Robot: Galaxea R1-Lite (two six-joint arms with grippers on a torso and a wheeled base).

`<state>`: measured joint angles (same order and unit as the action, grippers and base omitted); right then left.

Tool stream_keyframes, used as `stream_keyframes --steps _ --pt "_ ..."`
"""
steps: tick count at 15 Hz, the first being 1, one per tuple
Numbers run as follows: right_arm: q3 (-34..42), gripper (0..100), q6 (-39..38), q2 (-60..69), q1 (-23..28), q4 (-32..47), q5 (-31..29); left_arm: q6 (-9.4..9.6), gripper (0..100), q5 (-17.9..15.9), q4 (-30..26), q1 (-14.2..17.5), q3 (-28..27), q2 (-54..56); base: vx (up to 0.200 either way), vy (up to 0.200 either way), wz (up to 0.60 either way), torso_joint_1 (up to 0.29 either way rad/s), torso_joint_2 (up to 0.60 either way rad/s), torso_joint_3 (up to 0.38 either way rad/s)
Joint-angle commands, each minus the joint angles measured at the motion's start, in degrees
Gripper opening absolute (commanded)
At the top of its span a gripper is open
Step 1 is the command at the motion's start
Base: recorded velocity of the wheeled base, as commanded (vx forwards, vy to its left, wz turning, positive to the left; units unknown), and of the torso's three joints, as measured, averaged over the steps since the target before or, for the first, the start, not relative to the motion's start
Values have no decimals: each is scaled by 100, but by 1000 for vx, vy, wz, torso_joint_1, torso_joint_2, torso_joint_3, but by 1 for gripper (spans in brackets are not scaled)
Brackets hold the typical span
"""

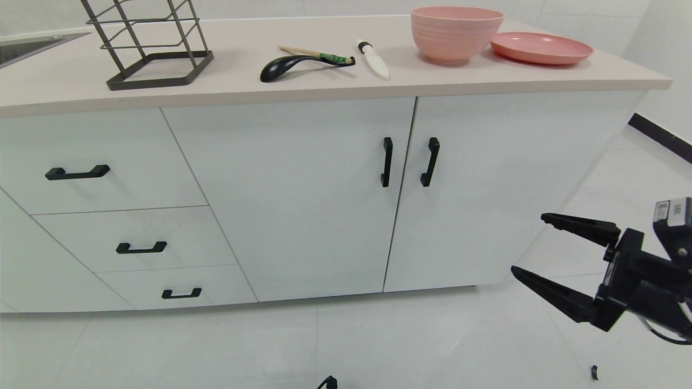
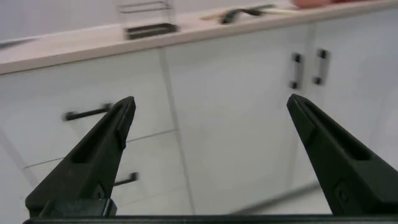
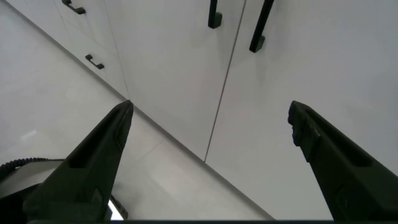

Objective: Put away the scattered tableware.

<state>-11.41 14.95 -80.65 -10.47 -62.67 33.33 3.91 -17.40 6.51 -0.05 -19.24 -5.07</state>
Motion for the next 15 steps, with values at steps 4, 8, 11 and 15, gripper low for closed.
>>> stream_keyframes --steps 4,8,11,15 --pt "271 100 0 23 -51 -8 42 -312 100 -792 -106 -259 -441 -1681 0 0 0 0 0 0" --pt "543 100 -18 217 -25 -43 51 523 100 -2031 122 -391 -2198 -3351 0 0 0 0 0 0" --pt "429 100 -71 164 19 -114 218 663 100 -2180 140 -619 -2049 -4072 0 0 0 0 0 0" --pt "332 100 -299 120 36 -289 235 1533 100 -2005 184 -2122 -2040 -5338 0 0 0 0 0 0"
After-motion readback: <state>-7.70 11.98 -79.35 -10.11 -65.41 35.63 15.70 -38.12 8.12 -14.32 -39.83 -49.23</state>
